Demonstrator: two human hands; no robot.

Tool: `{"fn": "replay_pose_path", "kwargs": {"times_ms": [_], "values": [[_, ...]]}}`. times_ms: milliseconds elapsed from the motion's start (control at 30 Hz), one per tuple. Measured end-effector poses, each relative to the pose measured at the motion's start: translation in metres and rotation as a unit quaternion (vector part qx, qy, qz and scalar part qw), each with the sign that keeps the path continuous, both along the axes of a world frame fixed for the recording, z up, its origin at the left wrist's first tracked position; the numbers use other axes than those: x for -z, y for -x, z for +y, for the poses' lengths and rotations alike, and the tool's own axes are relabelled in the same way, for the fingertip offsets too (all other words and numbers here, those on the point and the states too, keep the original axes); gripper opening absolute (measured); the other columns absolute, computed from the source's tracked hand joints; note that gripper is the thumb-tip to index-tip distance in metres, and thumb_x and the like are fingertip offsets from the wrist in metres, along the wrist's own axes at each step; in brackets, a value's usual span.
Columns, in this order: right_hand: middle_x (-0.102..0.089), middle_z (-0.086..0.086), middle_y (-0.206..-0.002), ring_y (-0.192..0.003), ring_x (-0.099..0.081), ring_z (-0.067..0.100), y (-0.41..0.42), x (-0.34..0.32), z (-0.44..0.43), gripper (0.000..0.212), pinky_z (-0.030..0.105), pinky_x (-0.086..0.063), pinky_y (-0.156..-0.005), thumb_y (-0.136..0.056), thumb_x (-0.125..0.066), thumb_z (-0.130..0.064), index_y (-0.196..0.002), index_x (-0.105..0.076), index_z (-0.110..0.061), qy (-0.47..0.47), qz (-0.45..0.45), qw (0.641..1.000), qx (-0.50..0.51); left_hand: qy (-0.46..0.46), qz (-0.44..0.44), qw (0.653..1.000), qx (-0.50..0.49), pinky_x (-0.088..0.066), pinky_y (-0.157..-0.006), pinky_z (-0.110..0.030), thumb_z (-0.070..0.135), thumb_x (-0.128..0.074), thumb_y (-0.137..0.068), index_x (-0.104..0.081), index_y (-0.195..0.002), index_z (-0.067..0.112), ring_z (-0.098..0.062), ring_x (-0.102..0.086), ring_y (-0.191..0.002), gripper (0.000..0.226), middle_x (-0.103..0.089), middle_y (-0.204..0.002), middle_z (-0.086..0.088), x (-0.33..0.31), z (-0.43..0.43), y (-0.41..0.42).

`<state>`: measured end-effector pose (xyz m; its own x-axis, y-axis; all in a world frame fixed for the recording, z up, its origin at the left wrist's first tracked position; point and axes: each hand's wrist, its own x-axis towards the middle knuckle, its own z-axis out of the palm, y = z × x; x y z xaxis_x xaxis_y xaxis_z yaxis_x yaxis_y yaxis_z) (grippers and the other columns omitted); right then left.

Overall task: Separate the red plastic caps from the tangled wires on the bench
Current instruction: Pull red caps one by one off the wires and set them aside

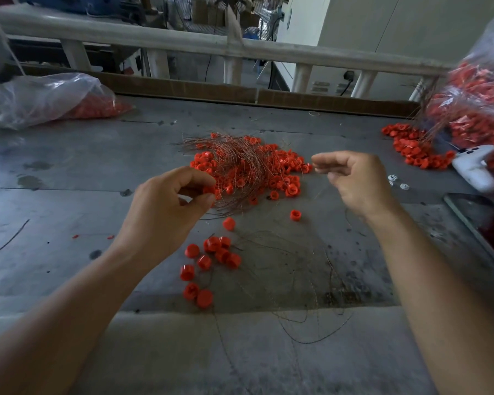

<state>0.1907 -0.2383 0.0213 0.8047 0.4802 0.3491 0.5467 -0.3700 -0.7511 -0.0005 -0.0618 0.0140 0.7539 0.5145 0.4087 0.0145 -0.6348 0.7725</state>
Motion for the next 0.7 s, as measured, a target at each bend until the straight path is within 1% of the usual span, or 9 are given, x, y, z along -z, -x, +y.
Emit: {"fn": "replay_pose_path", "kwargs": {"times_ms": [67, 133, 233, 300, 367, 533, 600, 633, 700], "values": [[-0.063, -0.014, -0.082, -0.077, -0.06, -0.008, 0.006, -0.004, 0.0, 0.04, 0.006, -0.046, -0.078, -0.081, -0.055, 0.012, -0.098, -0.064, -0.023, -0.02, -0.013, 0.999, -0.024, 0.002, 0.0, 1.0, 0.005, -0.043, -0.064, -0.001, 0.005, -0.068, -0.078, -0.059, -0.076, 0.041, 0.011, -0.059, -0.067, 0.037, -0.062, -0.075, 0.021, 0.0, -0.001, 0.001], [-0.062, -0.017, -0.081, -0.075, -0.059, -0.01, 0.01, -0.006, 0.0, 0.036, 0.006, -0.046, -0.077, -0.08, -0.061, 0.007, -0.097, -0.063, -0.025, -0.019, -0.031, 0.999, -0.033, 0.0, -0.003, 1.0, 0.009, -0.044, -0.065, -0.002, 0.004, -0.068, -0.078, -0.059, -0.076, 0.041, 0.01, -0.059, -0.067, 0.038, -0.062, -0.075, 0.021, 0.0, -0.001, 0.002], [-0.062, -0.018, -0.081, -0.074, -0.059, -0.012, 0.012, -0.006, 0.001, 0.03, 0.005, -0.046, -0.075, -0.081, -0.063, 0.003, -0.101, -0.066, -0.02, -0.016, -0.035, 0.999, -0.034, -0.003, -0.002, 1.0, 0.012, -0.045, -0.066, -0.003, 0.004, -0.068, -0.078, -0.059, -0.077, 0.04, 0.01, -0.06, -0.068, 0.038, -0.062, -0.076, 0.02, 0.0, -0.001, 0.002], [-0.062, -0.017, -0.082, -0.076, -0.06, -0.008, 0.013, -0.006, 0.001, 0.023, 0.005, -0.045, -0.075, -0.083, -0.063, -0.002, -0.102, -0.068, -0.014, -0.012, -0.036, 0.999, -0.029, -0.004, -0.002, 1.0, 0.012, -0.044, -0.066, -0.002, 0.004, -0.068, -0.077, -0.059, -0.078, 0.041, 0.009, -0.06, -0.068, 0.038, -0.062, -0.077, 0.02, 0.0, 0.0, 0.002], [-0.062, -0.017, -0.081, -0.076, -0.06, -0.006, 0.014, -0.006, 0.001, 0.021, 0.004, -0.045, -0.073, -0.083, -0.064, -0.006, -0.102, -0.068, -0.014, -0.014, -0.041, 0.999, -0.025, -0.004, -0.001, 1.0, 0.014, -0.045, -0.067, -0.003, 0.004, -0.068, -0.077, -0.059, -0.078, 0.041, 0.008, -0.06, -0.069, 0.038, -0.062, -0.077, 0.02, 0.0, 0.0, 0.002], [-0.06, -0.018, -0.072, -0.062, -0.055, -0.009, 0.01, -0.003, 0.001, 0.016, 0.002, -0.042, -0.065, -0.081, -0.067, -0.007, -0.095, -0.07, -0.012, 0.006, -0.057, 0.998, 0.0, -0.014, 0.0, 1.0, 0.022, -0.045, -0.067, -0.003, 0.004, -0.068, -0.078, -0.058, -0.077, 0.042, 0.008, -0.059, -0.07, 0.039, -0.062, -0.078, 0.019, 0.0, -0.001, 0.002], [-0.061, -0.013, -0.071, -0.06, -0.053, -0.007, 0.006, -0.002, -0.001, 0.013, 0.0, -0.037, -0.061, -0.081, -0.066, -0.008, -0.093, -0.072, -0.011, 0.035, -0.08, 0.995, 0.042, -0.016, 0.0, 1.0, 0.023, -0.045, -0.067, -0.003, 0.004, -0.068, -0.078, -0.058, -0.076, 0.042, 0.008, -0.059, -0.071, 0.039, -0.062, -0.077, 0.019, 0.0, -0.001, 0.002], [-0.064, -0.008, -0.074, -0.063, -0.054, -0.004, 0.003, -0.001, -0.003, 0.013, 0.001, -0.037, -0.062, -0.082, -0.065, -0.008, -0.092, -0.072, -0.011, 0.054, -0.084, 0.993, 0.066, -0.016, 0.0, 1.0, 0.024, -0.045, -0.067, -0.003, 0.004, -0.068, -0.078, -0.058, -0.076, 0.042, 0.008, -0.059, -0.071, 0.039, -0.062, -0.077, 0.019, 0.0, -0.002, 0.002], [-0.07, 0.002, -0.09, -0.079, -0.061, 0.01, -0.002, -0.001, -0.008, 0.014, 0.014, -0.042, -0.073, -0.083, -0.063, -0.01, -0.095, -0.071, -0.011, 0.099, -0.075, 0.986, 0.107, -0.014, -0.001, 1.0, 0.026, -0.045, -0.067, -0.003, 0.005, -0.068, -0.078, -0.058, -0.077, 0.042, 0.008, -0.059, -0.071, 0.039, -0.062, -0.078, 0.019, 0.0, -0.002, 0.002]]}}
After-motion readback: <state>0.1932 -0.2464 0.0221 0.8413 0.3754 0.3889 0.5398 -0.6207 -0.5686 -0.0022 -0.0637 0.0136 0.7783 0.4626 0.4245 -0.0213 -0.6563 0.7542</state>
